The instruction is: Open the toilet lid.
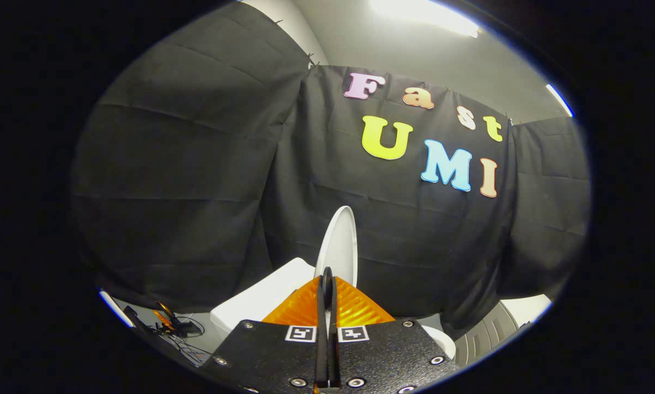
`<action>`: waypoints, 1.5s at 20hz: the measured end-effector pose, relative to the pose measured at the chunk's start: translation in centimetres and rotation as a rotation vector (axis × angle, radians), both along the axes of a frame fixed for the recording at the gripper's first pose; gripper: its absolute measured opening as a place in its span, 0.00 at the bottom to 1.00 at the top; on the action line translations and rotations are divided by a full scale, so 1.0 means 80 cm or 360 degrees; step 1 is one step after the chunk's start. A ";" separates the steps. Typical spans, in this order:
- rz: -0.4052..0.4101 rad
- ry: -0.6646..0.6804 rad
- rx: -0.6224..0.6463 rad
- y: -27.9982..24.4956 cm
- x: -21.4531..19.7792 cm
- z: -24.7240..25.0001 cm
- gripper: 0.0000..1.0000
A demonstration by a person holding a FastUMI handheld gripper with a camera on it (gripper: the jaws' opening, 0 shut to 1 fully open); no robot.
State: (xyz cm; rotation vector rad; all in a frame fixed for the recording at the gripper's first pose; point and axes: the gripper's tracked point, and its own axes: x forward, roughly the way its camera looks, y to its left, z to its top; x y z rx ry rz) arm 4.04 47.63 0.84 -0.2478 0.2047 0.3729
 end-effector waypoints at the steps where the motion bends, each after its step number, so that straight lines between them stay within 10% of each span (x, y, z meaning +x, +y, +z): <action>1: 0.0015 0.0005 -0.0041 -0.005 0.001 0.001 0.00; 5: 0.0085 0.0060 0.0014 -0.013 -0.001 0.002 0.10; 10: 0.0136 0.0062 0.0227 -0.034 -0.002 0.036 0.85; 12: 0.0189 0.0042 0.0404 -0.045 0.000 0.066 0.94; 20: 0.0050 -0.0165 0.0630 -0.191 0.062 0.160 0.95; 30: -0.0242 -0.0148 0.0610 -0.398 0.073 0.122 0.95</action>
